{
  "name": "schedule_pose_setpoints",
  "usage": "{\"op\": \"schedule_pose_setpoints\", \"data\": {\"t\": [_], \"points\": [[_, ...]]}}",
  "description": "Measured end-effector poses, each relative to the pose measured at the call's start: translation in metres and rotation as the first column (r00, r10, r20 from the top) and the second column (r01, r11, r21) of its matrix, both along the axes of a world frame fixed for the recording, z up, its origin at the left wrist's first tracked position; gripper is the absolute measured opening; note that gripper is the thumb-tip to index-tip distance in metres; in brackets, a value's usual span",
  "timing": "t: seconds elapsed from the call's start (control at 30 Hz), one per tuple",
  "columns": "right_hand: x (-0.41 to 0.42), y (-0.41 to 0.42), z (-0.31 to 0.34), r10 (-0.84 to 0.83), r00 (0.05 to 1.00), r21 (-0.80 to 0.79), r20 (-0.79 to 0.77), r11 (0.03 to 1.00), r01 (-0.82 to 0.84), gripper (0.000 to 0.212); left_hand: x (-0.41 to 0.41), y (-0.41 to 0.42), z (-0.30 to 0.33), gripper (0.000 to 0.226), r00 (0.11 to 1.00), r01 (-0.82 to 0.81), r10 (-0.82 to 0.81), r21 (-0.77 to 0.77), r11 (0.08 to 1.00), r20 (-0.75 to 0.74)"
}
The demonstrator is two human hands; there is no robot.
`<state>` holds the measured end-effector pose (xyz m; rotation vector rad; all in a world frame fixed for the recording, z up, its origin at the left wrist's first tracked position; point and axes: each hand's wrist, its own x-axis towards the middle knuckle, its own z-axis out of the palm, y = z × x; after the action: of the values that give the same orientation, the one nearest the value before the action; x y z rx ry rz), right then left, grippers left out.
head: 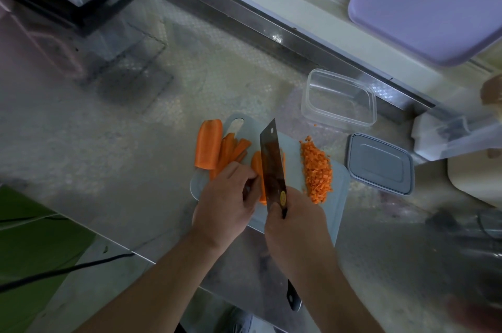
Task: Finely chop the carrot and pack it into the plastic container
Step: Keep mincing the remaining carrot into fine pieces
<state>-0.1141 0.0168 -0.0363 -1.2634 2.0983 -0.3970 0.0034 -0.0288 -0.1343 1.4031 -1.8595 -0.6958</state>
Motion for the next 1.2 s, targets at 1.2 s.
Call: {"op": "schedule_pose_setpoints", "data": {"t": [1.2], "points": [[0.002, 0.004, -0.003, -0.005, 1.0, -0.025, -0.002, 1.0, 0.005, 0.028, 0.0, 0.001, 0.0, 0.013, 1.0, -0.026, 0.026, 0.016, 1.0, -0.014]]}}
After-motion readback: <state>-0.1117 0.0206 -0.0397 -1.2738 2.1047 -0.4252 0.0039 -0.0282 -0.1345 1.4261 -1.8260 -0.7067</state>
